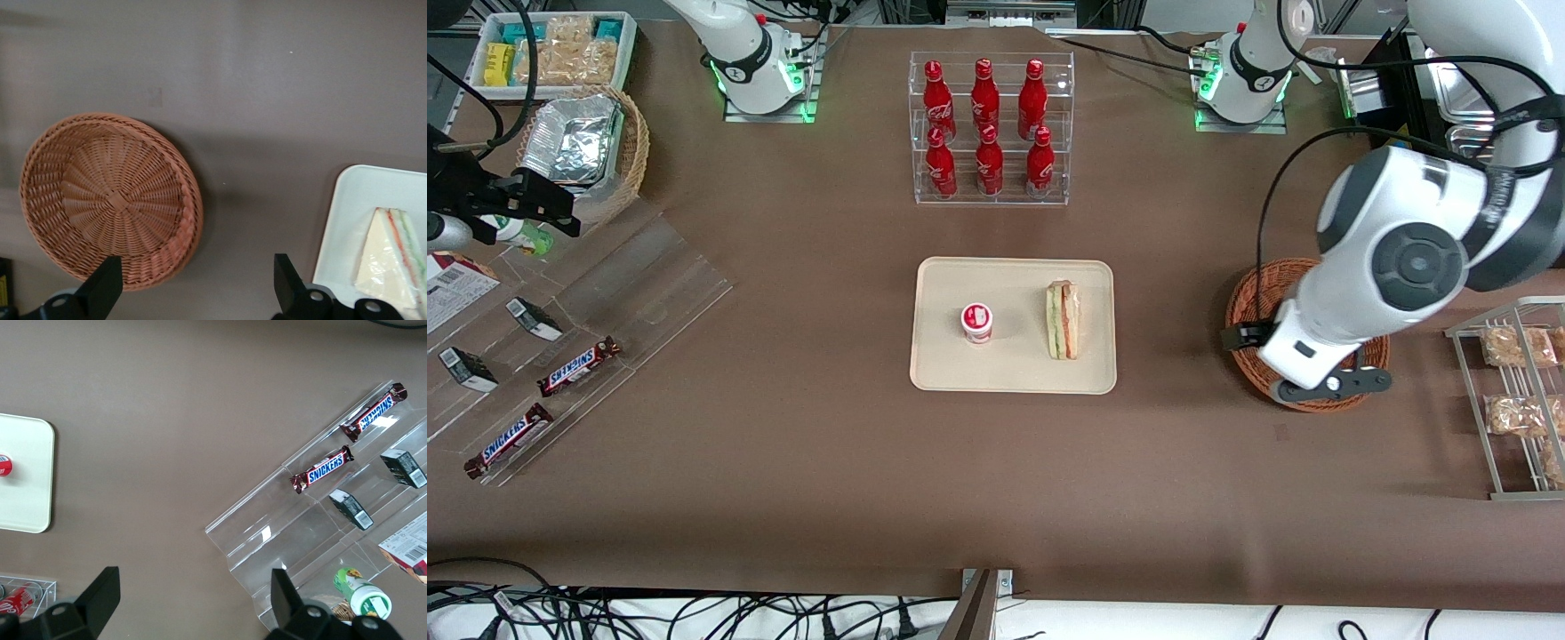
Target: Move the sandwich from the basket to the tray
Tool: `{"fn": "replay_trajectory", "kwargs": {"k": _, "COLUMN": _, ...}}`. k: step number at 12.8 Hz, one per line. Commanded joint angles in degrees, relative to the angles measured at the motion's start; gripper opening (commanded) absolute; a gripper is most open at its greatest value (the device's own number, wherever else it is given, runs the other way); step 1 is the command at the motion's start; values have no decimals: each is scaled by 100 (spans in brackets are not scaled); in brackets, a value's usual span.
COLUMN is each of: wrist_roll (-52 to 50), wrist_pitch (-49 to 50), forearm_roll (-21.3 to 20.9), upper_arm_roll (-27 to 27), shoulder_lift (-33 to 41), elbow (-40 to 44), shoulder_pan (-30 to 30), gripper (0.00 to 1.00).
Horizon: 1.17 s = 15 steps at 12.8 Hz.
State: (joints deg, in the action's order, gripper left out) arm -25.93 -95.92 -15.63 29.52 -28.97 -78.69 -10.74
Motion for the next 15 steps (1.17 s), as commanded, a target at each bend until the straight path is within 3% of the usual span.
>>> {"fn": "replay_trajectory", "kwargs": {"k": 1, "wrist_roll": 946, "wrist_pitch": 144, "forearm_roll": 428, "upper_arm_roll": 54, "shoulder_lift": 215, "elbow": 29, "shoulder_pan": -479, "gripper": 100}}
{"fn": "replay_trajectory", "kwargs": {"k": 4, "wrist_roll": 1783, "wrist_pitch": 328, "forearm_roll": 535, "upper_arm_roll": 54, "shoulder_lift": 295, "elbow": 38, "shoulder_pan": -841, "gripper": 100}}
{"fn": "replay_trajectory", "kwargs": {"k": 15, "wrist_roll": 1758, "wrist_pitch": 346, "forearm_roll": 631, "upper_arm_roll": 10, "shoulder_lift": 269, "elbow": 311, "shoulder_pan": -850, "gripper": 100}}
